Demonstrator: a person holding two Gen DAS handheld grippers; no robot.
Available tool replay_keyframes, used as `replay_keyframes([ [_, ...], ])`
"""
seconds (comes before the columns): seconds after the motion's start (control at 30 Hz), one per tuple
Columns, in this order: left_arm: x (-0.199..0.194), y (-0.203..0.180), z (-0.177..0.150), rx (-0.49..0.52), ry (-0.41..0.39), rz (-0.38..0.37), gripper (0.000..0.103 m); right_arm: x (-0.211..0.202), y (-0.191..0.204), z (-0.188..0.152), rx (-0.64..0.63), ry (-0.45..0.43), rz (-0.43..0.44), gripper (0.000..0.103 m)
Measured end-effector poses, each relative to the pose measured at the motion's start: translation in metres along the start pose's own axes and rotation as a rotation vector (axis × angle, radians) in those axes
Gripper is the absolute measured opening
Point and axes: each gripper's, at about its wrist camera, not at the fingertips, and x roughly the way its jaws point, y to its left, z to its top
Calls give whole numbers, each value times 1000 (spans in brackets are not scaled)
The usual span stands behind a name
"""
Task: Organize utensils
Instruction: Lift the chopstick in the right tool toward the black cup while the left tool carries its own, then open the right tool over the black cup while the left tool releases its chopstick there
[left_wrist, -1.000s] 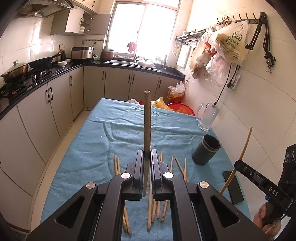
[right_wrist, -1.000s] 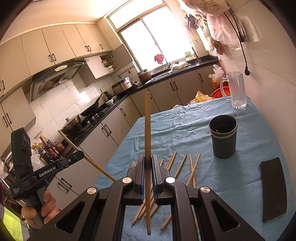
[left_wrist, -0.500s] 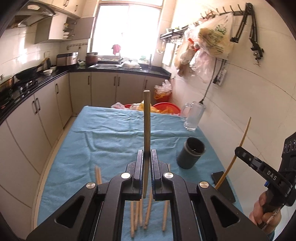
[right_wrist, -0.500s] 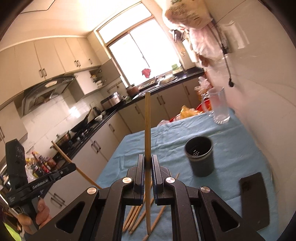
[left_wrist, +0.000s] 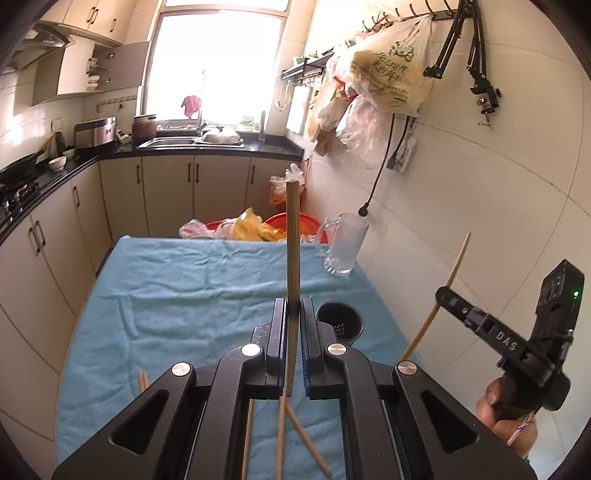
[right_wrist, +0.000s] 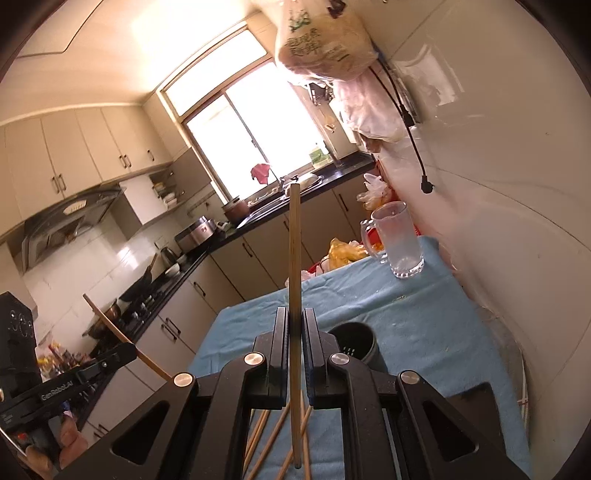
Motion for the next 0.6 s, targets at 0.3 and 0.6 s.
replay_keyframes([
  [0.3, 31, -30, 45, 9, -28, -68, 6, 11, -17, 40, 46, -111, -35, 7],
  [0.6, 89, -36, 60, -17, 17, -116, 6, 49, -44, 60, 79, -121, -94, 7],
])
